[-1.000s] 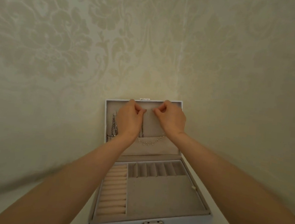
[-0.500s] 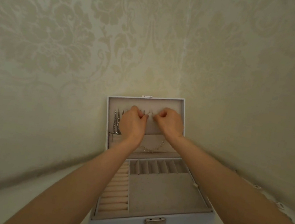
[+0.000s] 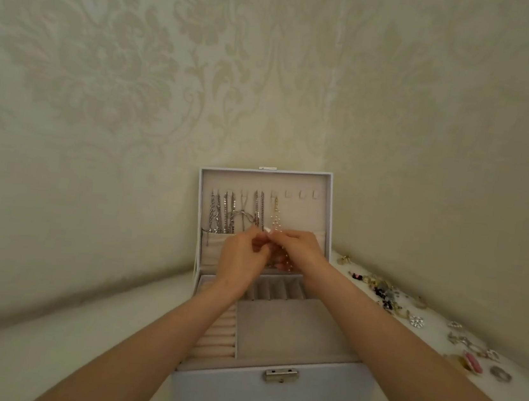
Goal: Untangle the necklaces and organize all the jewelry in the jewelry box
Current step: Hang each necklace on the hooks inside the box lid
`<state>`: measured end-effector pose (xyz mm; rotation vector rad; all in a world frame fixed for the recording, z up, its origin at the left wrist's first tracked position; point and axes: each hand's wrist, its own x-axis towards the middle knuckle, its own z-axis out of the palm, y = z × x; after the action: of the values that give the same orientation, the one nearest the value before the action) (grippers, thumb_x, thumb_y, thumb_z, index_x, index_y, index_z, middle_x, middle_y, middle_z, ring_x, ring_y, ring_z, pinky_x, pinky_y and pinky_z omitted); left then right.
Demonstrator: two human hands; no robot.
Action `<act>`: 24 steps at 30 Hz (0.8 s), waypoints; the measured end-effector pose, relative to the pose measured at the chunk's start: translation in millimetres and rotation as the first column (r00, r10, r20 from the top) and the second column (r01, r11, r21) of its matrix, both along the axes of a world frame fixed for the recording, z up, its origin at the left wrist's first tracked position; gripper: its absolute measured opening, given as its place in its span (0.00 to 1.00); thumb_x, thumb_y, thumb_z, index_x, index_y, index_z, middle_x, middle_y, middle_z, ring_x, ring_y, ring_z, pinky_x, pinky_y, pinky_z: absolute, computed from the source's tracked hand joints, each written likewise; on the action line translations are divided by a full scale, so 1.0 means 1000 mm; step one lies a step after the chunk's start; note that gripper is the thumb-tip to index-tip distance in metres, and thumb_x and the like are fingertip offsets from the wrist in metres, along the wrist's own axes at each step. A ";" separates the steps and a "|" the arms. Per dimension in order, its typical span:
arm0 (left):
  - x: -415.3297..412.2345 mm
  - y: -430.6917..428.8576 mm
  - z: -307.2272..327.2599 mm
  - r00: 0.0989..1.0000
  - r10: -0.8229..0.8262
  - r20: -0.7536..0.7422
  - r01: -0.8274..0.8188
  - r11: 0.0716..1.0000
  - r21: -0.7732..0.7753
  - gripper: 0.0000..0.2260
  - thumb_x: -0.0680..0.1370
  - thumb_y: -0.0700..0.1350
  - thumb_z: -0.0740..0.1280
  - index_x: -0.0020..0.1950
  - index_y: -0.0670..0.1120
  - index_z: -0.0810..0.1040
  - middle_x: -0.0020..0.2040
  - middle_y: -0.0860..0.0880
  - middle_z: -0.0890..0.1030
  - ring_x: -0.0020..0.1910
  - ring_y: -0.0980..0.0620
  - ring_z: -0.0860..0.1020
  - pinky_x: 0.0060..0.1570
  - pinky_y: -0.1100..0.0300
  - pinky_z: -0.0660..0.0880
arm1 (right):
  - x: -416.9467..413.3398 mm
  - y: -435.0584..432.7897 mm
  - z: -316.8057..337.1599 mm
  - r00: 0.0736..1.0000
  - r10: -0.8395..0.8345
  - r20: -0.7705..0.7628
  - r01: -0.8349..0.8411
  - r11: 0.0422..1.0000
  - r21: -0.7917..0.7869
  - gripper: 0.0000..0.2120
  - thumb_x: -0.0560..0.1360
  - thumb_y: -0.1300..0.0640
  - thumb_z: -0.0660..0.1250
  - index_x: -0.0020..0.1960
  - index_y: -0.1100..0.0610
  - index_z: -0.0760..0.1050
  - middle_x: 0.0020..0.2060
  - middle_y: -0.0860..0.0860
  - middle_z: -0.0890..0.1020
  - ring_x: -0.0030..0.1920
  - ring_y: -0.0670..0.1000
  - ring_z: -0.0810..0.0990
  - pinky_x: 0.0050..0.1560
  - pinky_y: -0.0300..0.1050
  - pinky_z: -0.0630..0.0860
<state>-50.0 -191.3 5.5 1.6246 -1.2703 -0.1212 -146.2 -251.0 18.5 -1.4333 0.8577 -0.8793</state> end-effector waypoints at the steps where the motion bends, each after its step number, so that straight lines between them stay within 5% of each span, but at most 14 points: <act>1: 0.000 0.002 0.000 0.999 0.036 0.012 -0.035 0.999 -0.019 0.06 0.75 0.38 0.67 0.50 0.43 0.80 0.43 0.50 0.82 0.44 0.53 0.79 0.46 0.65 0.72 | -0.002 0.000 -0.002 1.000 0.018 0.014 -0.019 1.000 0.006 0.10 0.74 0.57 0.70 0.49 0.64 0.80 0.34 0.55 0.79 0.31 0.48 0.75 0.29 0.36 0.74; 5: 0.002 0.006 0.002 0.984 0.021 0.178 0.006 0.988 -0.153 0.14 0.73 0.30 0.61 0.54 0.42 0.77 0.45 0.50 0.75 0.47 0.49 0.76 0.50 0.58 0.73 | -0.008 0.003 -0.006 0.999 0.007 -0.036 -0.010 0.996 -0.085 0.02 0.73 0.63 0.70 0.45 0.58 0.80 0.34 0.51 0.80 0.34 0.46 0.78 0.32 0.34 0.73; 9: -0.002 0.002 0.000 0.925 -0.113 0.364 0.136 0.990 -0.039 0.21 0.72 0.28 0.60 0.61 0.44 0.76 0.54 0.45 0.71 0.56 0.48 0.72 0.55 0.57 0.71 | -0.018 0.004 -0.008 0.999 -0.035 -0.004 0.034 0.993 -0.117 0.03 0.76 0.64 0.66 0.46 0.61 0.79 0.31 0.53 0.79 0.26 0.47 0.75 0.26 0.35 0.71; 12: -0.006 0.000 -0.006 0.921 -0.137 0.365 0.140 0.990 0.018 0.22 0.73 0.29 0.59 0.64 0.44 0.74 0.57 0.44 0.70 0.57 0.50 0.72 0.55 0.65 0.68 | -0.024 0.002 -0.012 0.996 -0.088 -0.008 0.085 0.985 -0.148 0.04 0.77 0.62 0.66 0.46 0.60 0.80 0.30 0.53 0.79 0.21 0.45 0.73 0.23 0.36 0.70; 16: -0.009 -0.001 -0.006 0.928 -0.190 0.320 0.185 0.982 0.046 0.24 0.74 0.29 0.59 0.68 0.45 0.70 0.60 0.45 0.69 0.59 0.50 0.73 0.59 0.59 0.71 | -0.026 0.002 -0.015 0.991 -0.111 -0.071 0.096 0.978 -0.186 0.06 0.77 0.65 0.65 0.46 0.61 0.80 0.25 0.51 0.78 0.18 0.44 0.72 0.20 0.36 0.69; 24: -0.004 -0.005 -0.003 0.808 -0.065 0.585 0.019 0.996 0.085 0.22 0.74 0.35 0.63 0.67 0.46 0.72 0.63 0.46 0.69 0.64 0.48 0.66 0.59 0.58 0.64 | -0.025 0.005 -0.016 0.973 -0.096 -0.212 0.033 0.958 -0.283 0.04 0.74 0.67 0.67 0.44 0.65 0.80 0.28 0.53 0.78 0.22 0.45 0.76 0.26 0.37 0.75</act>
<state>-53.5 -195.8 2.1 1.7675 -1.7889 0.3443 -171.5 -246.2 2.9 -1.7839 0.9822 -0.9271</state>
